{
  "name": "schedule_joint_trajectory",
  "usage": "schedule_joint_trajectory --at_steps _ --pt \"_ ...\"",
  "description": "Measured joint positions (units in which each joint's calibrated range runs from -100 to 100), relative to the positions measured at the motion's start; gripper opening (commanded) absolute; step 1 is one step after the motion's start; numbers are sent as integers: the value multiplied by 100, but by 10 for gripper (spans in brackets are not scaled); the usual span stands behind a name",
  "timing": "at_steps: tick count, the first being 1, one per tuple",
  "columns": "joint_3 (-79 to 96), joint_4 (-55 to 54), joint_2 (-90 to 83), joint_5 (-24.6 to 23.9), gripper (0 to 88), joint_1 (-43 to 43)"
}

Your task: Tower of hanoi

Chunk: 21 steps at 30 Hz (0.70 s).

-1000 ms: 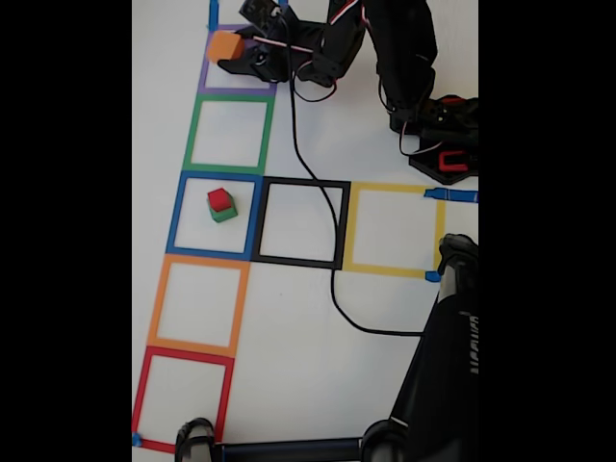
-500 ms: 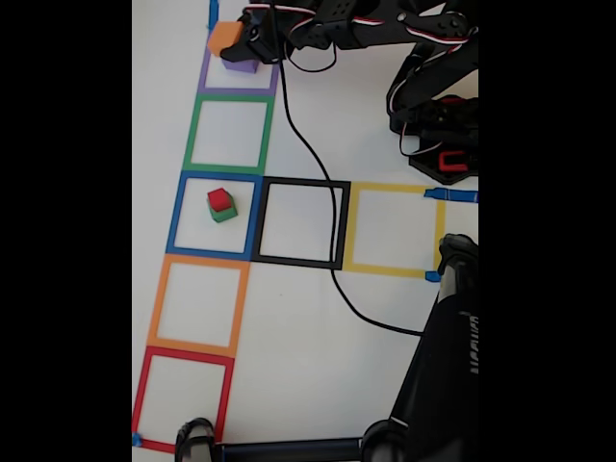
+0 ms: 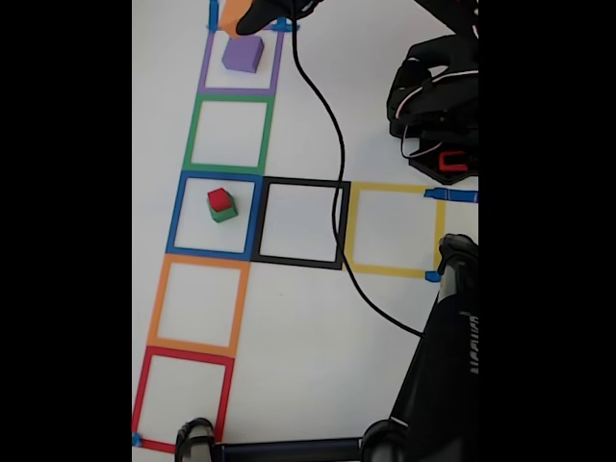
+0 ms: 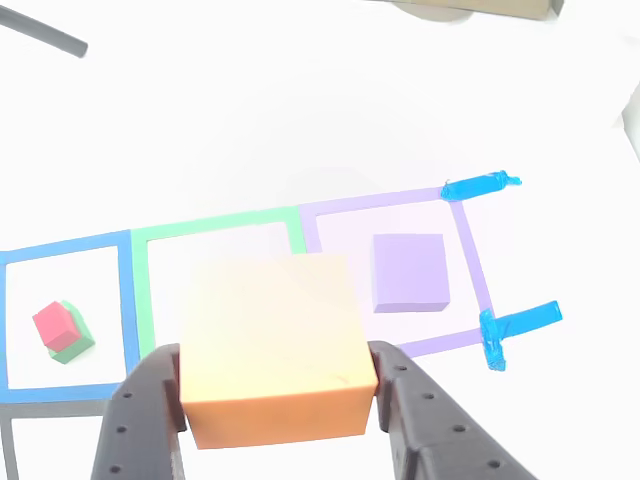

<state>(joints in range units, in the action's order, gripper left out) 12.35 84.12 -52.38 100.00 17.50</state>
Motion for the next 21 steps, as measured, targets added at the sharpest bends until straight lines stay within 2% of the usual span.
schedule_joint_trajectory --at_steps 5,8,16,21 --pt "115 161 -245 0 50 -164" --pt "938 -355 -566 0 50 -199" --pt "3958 -2878 -988 0 49 -480" --pt "5896 -5151 -802 -36 48 -562"
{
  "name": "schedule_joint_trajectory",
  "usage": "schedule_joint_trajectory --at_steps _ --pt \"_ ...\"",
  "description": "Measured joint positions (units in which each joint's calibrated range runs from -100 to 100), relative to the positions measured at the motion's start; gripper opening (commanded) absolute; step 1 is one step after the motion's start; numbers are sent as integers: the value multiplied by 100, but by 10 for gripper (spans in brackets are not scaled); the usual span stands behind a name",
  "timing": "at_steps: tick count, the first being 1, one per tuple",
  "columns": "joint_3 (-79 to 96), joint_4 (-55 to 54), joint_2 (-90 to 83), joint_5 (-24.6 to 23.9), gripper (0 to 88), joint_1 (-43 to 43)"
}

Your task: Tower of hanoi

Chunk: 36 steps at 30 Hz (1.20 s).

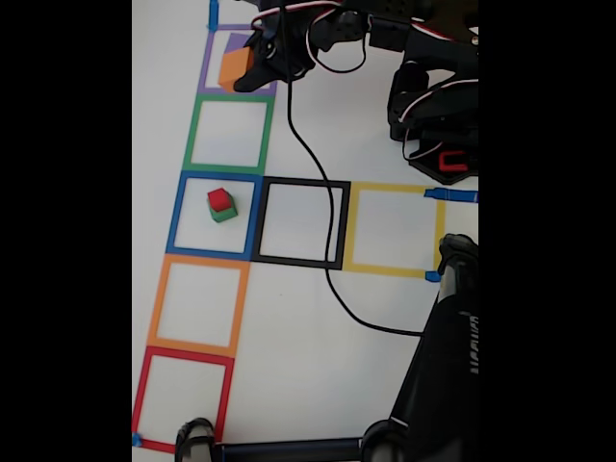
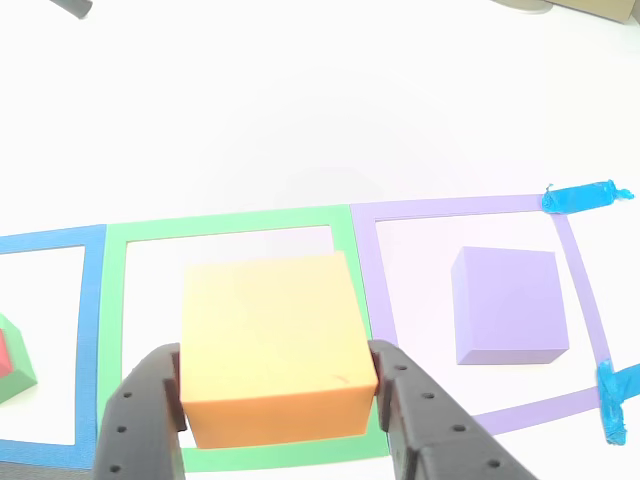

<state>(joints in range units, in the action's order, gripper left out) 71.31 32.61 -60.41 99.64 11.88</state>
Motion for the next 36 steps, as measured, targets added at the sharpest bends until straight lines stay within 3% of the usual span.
schedule_joint_trajectory --at_steps 6,11,36 --pt "1514 -2894 1207 0 47 -129" --pt "1930 -4651 2305 0 47 -269" --pt "921 -9351 7632 0 77 -421"
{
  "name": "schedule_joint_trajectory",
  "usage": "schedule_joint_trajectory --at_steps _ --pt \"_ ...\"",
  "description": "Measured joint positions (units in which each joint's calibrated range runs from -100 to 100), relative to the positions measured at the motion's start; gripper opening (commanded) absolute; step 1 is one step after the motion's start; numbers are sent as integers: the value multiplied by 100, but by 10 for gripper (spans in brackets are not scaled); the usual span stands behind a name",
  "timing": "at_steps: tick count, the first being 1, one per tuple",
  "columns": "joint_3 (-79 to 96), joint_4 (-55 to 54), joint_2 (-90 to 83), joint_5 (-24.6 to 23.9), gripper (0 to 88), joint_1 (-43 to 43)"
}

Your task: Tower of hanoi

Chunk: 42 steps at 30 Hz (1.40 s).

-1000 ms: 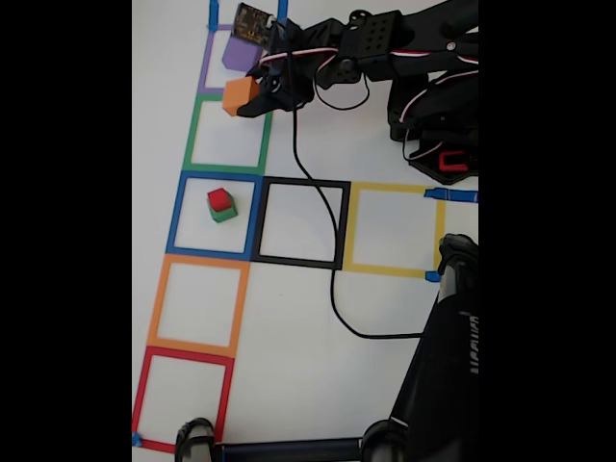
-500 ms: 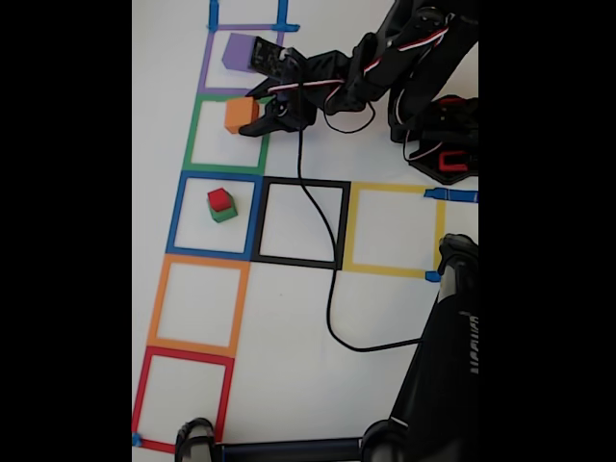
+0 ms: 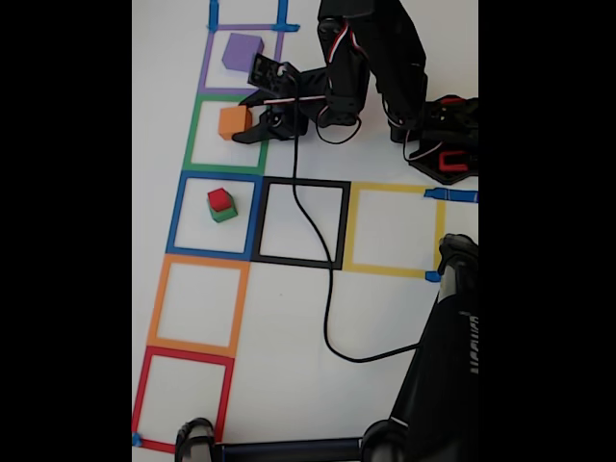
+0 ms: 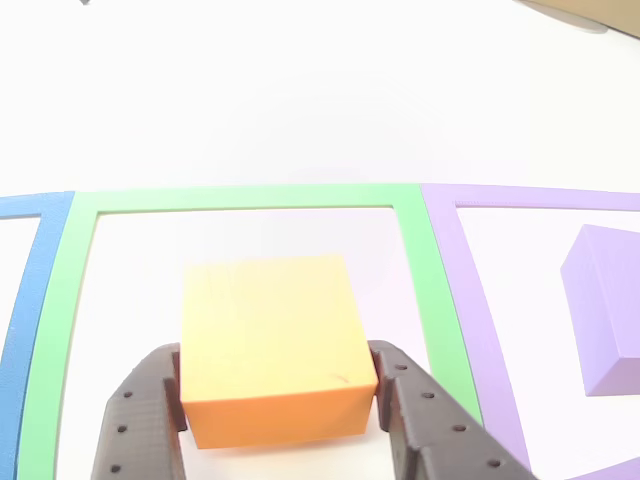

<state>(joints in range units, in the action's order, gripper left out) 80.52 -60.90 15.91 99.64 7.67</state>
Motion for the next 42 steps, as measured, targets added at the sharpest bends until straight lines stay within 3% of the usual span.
schedule_joint_trajectory --at_steps 18,26,30,34,42 --pt "-124 -540 431 0 259 -94" --pt "-133 -661 414 0 260 -94" --pt "-27 -564 -59 0 185 -94" --pt "168 282 -1089 18 47 -82" --pt "549 3458 -4348 0 1 23"
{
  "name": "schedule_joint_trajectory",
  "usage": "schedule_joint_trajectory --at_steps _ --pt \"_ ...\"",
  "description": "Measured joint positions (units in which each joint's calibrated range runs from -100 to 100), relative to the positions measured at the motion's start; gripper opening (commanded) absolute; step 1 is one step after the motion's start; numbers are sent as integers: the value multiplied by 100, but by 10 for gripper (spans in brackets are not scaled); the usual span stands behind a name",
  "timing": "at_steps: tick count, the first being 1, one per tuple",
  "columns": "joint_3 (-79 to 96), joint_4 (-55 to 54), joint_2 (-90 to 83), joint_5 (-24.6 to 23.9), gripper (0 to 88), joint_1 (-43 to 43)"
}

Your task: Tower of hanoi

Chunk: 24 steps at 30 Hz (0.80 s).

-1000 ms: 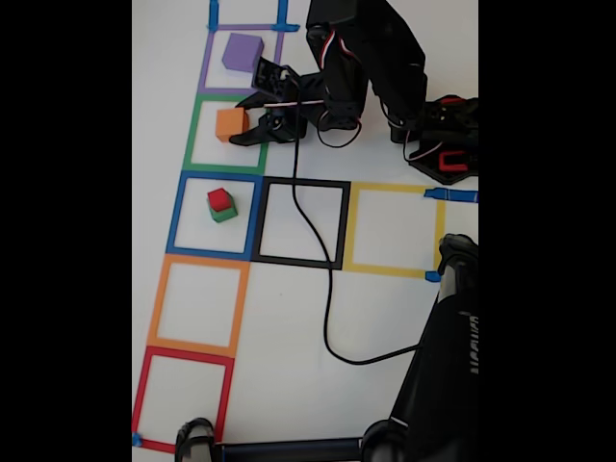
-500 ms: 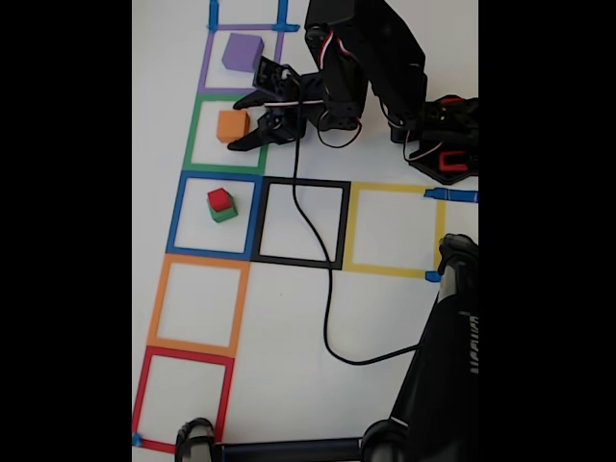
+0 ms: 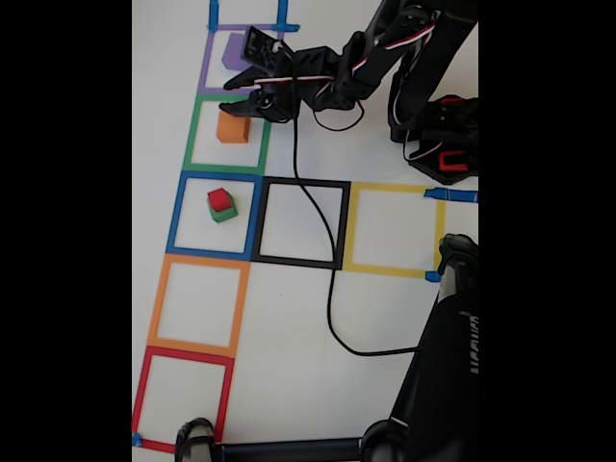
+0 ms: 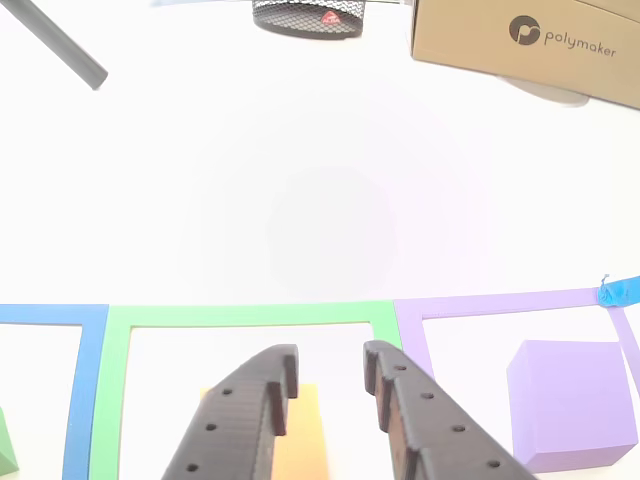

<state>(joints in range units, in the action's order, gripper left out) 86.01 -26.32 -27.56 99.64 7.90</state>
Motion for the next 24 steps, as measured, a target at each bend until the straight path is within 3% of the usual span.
schedule_joint_trajectory --at_steps 6,11,17,24 --pt "-133 2958 -2592 0 1 -187" --pt "-1470 5965 -4019 36 1 -316" --pt "-3975 9150 -4306 36 1 -562" --pt "-7251 11834 -3808 36 1 -1112"
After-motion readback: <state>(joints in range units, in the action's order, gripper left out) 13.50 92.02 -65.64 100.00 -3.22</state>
